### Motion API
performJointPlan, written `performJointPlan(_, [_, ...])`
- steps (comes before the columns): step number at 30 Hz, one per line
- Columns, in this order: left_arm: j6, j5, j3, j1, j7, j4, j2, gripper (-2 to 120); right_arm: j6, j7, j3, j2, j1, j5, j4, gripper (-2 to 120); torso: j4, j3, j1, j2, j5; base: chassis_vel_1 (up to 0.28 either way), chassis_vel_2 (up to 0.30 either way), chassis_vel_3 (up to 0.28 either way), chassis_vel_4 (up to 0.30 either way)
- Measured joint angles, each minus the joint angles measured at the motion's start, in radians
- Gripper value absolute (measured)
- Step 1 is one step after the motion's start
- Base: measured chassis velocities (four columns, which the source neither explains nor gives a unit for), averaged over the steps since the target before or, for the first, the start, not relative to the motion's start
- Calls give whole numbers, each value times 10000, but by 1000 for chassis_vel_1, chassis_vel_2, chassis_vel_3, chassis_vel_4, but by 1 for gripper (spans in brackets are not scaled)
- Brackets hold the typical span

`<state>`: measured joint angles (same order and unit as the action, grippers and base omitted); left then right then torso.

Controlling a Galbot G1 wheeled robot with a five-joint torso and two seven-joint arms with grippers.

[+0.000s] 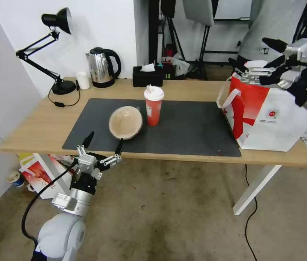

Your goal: Pick up the trash from the table and place it into the takeout bag.

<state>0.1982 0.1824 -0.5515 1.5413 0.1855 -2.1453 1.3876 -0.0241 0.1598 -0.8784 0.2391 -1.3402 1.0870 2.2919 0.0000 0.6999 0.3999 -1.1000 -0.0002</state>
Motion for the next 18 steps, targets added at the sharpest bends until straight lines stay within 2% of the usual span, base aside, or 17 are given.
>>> performJointPlan(1, [6, -21, -9, 1, 0, 0, 46, 100, -70, 82, 16, 342, -37, -260, 140, 100, 0, 0, 1, -1, 1, 0, 0, 0, 0])
performJointPlan(2, [6, -21, -9, 1, 0, 0, 46, 100, -70, 82, 16, 342, -37, -260, 140, 100, 0, 0, 1, -1, 1, 0, 0, 0, 0])
performJointPlan(6, [16, -49, -59, 38, -3, -42, 181, 100, -260, 361, 158, 1895, -311, -1282, 866, 100, 0, 0, 0, 0, 4, 0, 0, 0, 0])
performJointPlan(7, [16, -49, -59, 38, -3, -42, 181, 100, -260, 361, 158, 1895, -311, -1282, 866, 100, 0, 0, 0, 0, 4, 0, 0, 0, 0])
performJointPlan(10, [22, -56, -147, 55, -6, -65, 241, 100, -546, 377, 240, 3183, -842, -2292, 1310, 100, 1, 0, 0, -1, -1, 0, 0, 0, 0])
performJointPlan(12, [23, -57, -162, 59, -6, -70, 248, 100, -634, 375, 270, 3440, -980, -2497, 1367, 100, 1, 0, 1, 0, 0, 0, 0, 0, 0])
performJointPlan(13, [27, -58, -210, 65, -7, -73, 251, 100, -863, 370, 410, 4089, -1322, -3071, 1481, 100, -2, 0, 0, -1, 2, 0, 0, 0, 0])
performJointPlan(15, [34, -76, -262, 66, -8, -76, 259, 100, -1201, 394, 664, 4814, -1686, -3859, 1581, 100, 0, 0, -1, 0, -1, 0, 0, 0, 0])
performJointPlan(17, [34, -79, -274, 66, -9, -79, 262, 100, -1313, 405, 753, 5015, -1795, -4119, 1607, 100, -1, -1, 0, -1, 3, 0, 0, 0, 0])
performJointPlan(18, [35, -81, -304, 66, -13, -97, 278, 100, -1600, 425, 970, 5455, -2054, -4711, 1655, 100, 0, 0, 1, -1, -2, 0, 0, 0, 0])
